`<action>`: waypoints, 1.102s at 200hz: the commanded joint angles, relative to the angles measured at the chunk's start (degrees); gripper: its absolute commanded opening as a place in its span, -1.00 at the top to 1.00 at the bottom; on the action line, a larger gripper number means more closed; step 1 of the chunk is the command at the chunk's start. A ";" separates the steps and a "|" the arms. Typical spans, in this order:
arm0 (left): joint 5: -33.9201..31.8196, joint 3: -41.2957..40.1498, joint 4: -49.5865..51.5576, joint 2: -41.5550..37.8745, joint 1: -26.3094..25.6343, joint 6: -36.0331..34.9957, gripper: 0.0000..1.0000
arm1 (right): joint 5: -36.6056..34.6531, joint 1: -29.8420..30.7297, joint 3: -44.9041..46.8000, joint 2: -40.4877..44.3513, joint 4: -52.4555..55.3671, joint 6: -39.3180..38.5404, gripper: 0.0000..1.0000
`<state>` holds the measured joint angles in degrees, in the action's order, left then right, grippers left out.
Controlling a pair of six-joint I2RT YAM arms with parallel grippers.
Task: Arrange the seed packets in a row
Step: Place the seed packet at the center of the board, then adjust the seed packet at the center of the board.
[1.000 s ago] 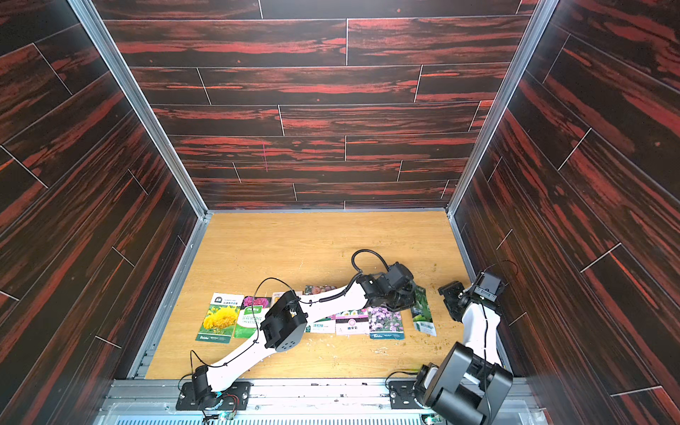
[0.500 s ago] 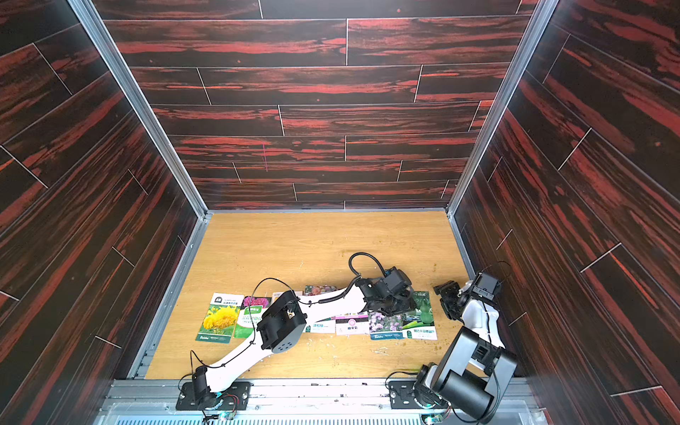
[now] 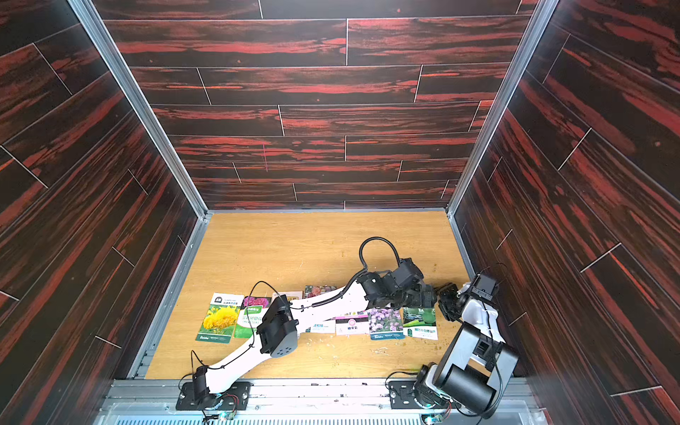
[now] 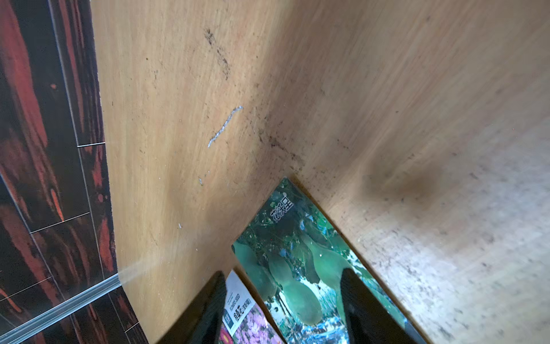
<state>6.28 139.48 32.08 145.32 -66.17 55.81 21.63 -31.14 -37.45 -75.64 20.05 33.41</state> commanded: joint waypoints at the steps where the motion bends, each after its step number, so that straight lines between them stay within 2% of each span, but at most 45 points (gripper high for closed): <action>1: -5.44 -2.47 6.92 -9.15 0.17 -8.44 -1.00 | 1.02 0.51 0.26 -1.16 0.10 -0.82 -0.27; 21: -9.54 -13.36 4.03 -17.38 0.94 -12.03 -1.00 | 1.79 0.91 0.60 -3.12 -0.72 -0.52 -0.27; 60: -15.68 -39.74 -7.71 -35.14 4.07 -13.35 -1.00 | 1.05 1.24 -0.05 -4.73 -1.18 -0.37 -0.27; 99: -17.55 -54.34 -10.40 -48.09 8.97 -13.81 -1.00 | -0.24 3.45 -0.51 -7.07 -1.23 -0.86 -0.27; 131: -17.74 -59.24 -10.73 -53.81 12.58 -14.59 -1.00 | 0.58 6.66 -1.47 -10.25 -1.59 -1.48 -0.27; 178: -18.21 -62.08 -11.06 -57.27 15.07 -15.11 -1.00 | 0.38 9.34 -2.54 -10.27 -0.23 -2.37 -0.27; 199: -18.37 -62.40 -10.18 -58.28 16.00 -15.60 -1.00 | -1.23 9.34 -2.70 -6.68 1.53 -2.25 -0.27; 220: -20.84 -63.11 -8.04 -60.69 17.62 -16.52 -1.00 | -6.22 9.36 -4.03 0.08 4.60 -2.03 -0.28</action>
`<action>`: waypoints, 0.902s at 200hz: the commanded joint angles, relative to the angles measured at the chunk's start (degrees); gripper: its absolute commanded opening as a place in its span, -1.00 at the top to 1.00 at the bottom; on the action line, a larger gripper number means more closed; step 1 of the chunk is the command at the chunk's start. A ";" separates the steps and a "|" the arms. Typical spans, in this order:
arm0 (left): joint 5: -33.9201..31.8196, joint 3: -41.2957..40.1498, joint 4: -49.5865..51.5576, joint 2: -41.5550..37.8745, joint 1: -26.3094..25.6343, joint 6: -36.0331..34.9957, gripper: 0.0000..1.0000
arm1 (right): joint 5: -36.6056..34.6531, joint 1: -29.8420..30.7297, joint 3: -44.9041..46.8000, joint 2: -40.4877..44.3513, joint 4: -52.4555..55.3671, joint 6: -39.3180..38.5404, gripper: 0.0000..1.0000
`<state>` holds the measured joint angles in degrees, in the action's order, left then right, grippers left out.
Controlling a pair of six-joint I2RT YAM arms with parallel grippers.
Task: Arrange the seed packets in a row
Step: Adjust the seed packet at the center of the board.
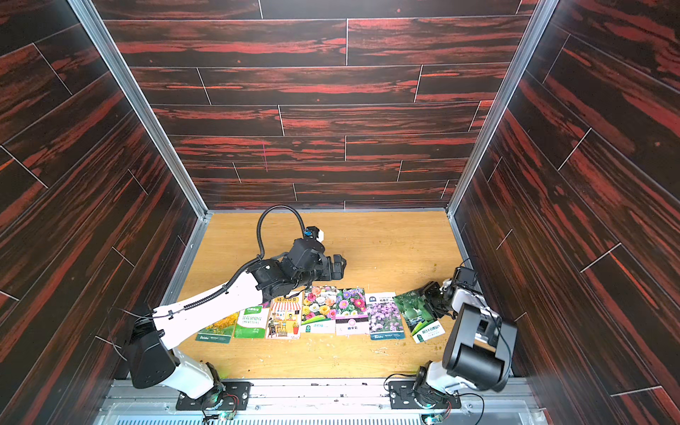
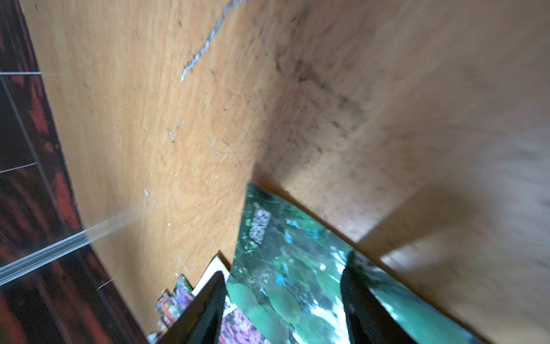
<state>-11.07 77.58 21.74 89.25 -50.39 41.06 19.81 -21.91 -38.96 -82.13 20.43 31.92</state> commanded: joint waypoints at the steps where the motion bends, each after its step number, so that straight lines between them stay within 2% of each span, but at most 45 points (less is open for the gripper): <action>1: -3.59 -1.30 2.37 -4.75 1.90 -1.85 -1.00 | -4.51 0.13 -2.61 6.82 4.38 -0.59 -0.28; 25: -4.81 -3.30 2.77 -8.65 4.62 -2.43 -1.00 | -5.25 0.12 -3.57 9.91 7.87 -0.11 -0.29; 59: -5.60 -5.18 2.91 -11.97 6.26 -2.27 -1.00 | -7.51 0.03 0.11 9.64 6.45 0.74 -0.29; 119: -5.40 -6.76 3.22 -13.62 7.06 -2.15 -1.00 | -7.93 -0.21 2.14 4.70 3.11 0.84 -0.29; 180: -5.01 -7.33 2.78 -13.89 7.59 -1.97 -1.00 | -5.63 -0.11 7.11 4.79 0.57 1.85 -0.29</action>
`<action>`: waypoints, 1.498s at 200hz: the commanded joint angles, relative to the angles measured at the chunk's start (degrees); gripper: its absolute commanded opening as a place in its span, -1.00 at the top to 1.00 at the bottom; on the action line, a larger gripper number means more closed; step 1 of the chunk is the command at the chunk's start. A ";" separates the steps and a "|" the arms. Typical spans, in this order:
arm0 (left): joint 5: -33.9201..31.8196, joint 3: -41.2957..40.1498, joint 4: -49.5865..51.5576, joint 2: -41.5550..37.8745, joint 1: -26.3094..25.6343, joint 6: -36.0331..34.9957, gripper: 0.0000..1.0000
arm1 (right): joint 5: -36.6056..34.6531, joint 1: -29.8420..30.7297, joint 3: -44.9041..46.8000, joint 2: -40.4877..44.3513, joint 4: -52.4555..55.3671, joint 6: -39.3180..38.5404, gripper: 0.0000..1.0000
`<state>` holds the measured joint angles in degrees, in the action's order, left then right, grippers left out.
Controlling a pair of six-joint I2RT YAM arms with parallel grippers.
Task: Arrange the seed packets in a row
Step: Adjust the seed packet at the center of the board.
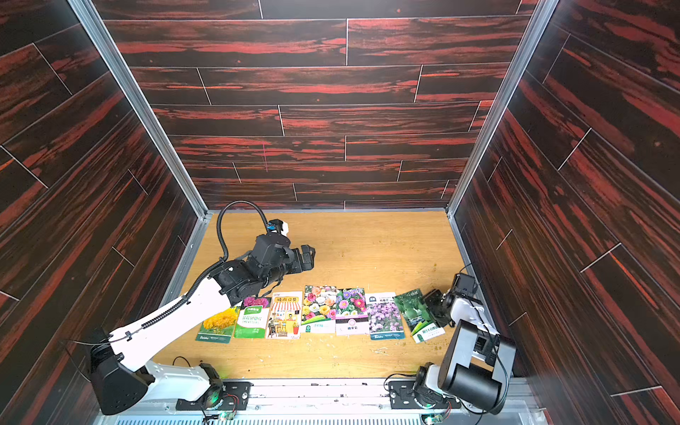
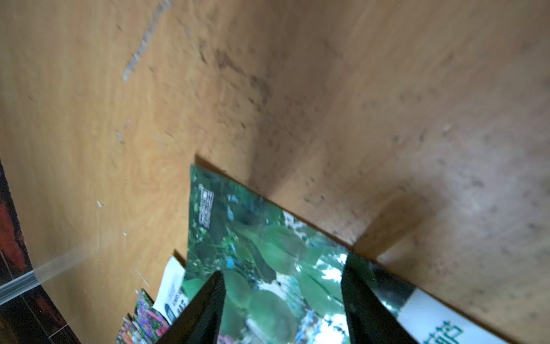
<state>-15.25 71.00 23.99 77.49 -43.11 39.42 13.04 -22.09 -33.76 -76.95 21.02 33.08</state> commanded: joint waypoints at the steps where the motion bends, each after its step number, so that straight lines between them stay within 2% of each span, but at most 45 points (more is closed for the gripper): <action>1: -0.84 -0.77 0.53 -2.11 0.31 -0.32 -1.00 | 1.18 0.05 1.97 -0.31 -0.02 0.68 -0.29; 60: -0.62 -1.06 0.27 -2.17 0.43 -0.13 -1.00 | 4.13 0.08 4.15 3.74 1.70 1.02 -0.28; 90: -0.57 -1.19 0.23 -2.22 0.43 0.18 -1.00 | 3.67 0.11 5.45 8.78 4.08 1.63 -0.28; 114: -0.17 -1.69 -0.74 -2.02 0.44 0.47 -1.00 | 1.69 0.12 3.53 10.09 5.65 0.76 -0.28; 139: 0.83 -1.23 -0.36 -1.51 0.41 0.65 -1.00 | 2.98 0.09 2.38 9.91 6.49 1.18 -0.28; 167: -0.04 -2.17 -0.61 -2.68 0.40 0.39 -1.00 | 2.49 1.20 0.94 14.39 9.20 1.42 -0.28; 189: -0.53 -2.52 -0.65 -2.98 0.50 -0.21 -1.00 | 3.04 5.46 -2.81 16.64 11.09 0.09 -0.28; 214: -0.41 -2.18 -1.08 -2.87 0.65 -1.09 -1.00 | 6.36 13.04 -6.55 12.58 10.84 -0.79 -0.28; 256: -3.47 -2.94 0.31 -4.58 1.23 -2.02 -1.00 | 2.20 26.93 -10.28 5.14 8.87 0.28 -0.29; 299: -4.18 -4.97 0.89 -7.63 2.92 -2.15 -1.00 | 0.69 28.50 -10.34 -2.18 6.18 0.22 -0.29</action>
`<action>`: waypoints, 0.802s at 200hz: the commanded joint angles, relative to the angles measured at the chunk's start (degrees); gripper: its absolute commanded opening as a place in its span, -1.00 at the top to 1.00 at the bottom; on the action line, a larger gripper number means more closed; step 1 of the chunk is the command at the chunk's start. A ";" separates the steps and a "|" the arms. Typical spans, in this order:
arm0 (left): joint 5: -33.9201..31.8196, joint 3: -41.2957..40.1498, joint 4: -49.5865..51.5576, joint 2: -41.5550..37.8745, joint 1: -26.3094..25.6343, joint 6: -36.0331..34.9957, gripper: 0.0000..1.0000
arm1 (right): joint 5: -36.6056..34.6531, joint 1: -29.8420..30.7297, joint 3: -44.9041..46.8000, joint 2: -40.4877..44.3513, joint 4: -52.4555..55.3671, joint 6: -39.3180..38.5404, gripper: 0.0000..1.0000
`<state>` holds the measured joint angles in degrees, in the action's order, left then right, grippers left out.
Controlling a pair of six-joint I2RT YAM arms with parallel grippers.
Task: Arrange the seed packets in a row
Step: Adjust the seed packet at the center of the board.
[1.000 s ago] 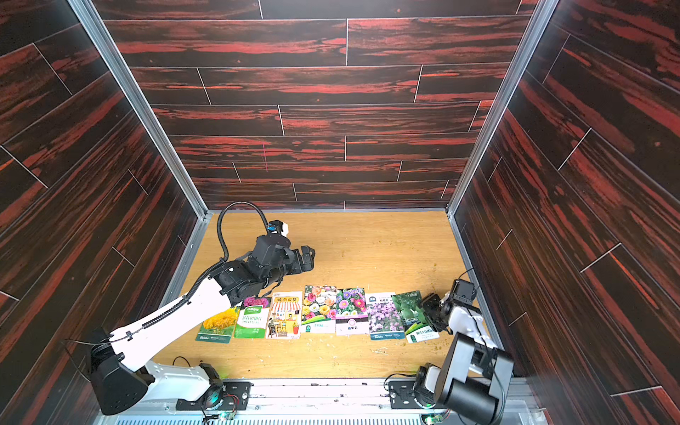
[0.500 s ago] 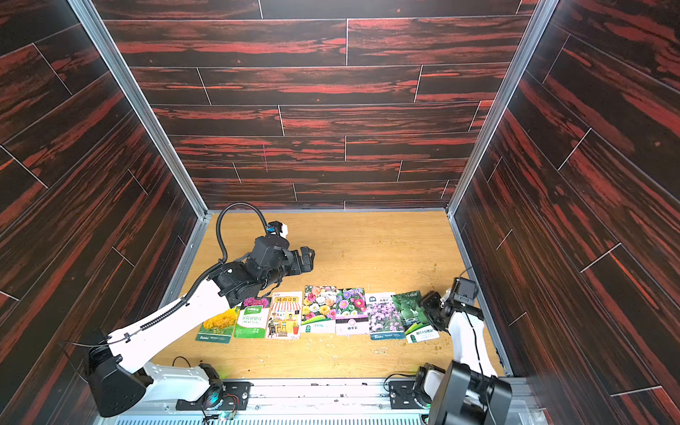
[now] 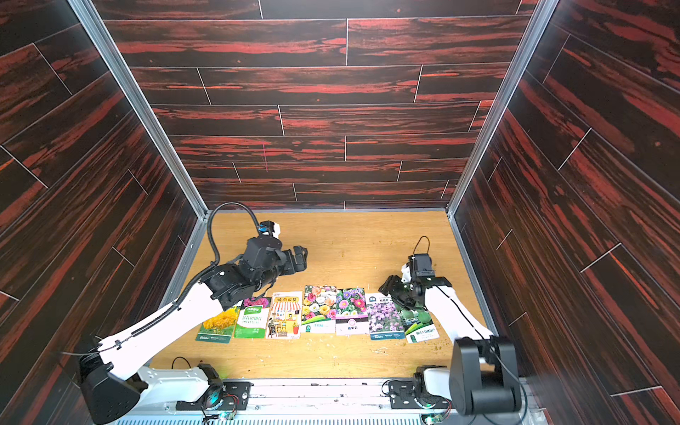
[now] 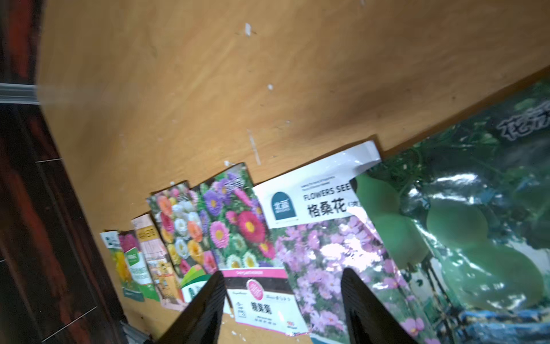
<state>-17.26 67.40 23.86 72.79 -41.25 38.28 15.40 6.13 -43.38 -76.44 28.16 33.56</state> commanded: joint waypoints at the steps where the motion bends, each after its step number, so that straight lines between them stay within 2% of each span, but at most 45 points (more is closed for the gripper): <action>1: -2.17 -1.42 1.02 -2.97 1.07 -1.06 -1.00 | -1.68 0.28 -0.73 -2.80 -1.03 -0.26 -0.29; 38: -2.04 -2.29 1.02 -3.63 1.72 -0.76 -1.00 | -0.18 0.25 -1.39 -6.94 -2.93 -0.51 -0.28; 160: -1.55 -2.10 1.10 -3.10 1.86 -0.31 -1.00 | -1.49 0.79 -2.97 -10.57 -3.50 -0.56 -0.28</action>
<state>-18.04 65.47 24.05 70.32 -39.70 38.13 14.72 6.52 -44.51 -86.39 24.05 33.41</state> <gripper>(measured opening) 0.999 0.642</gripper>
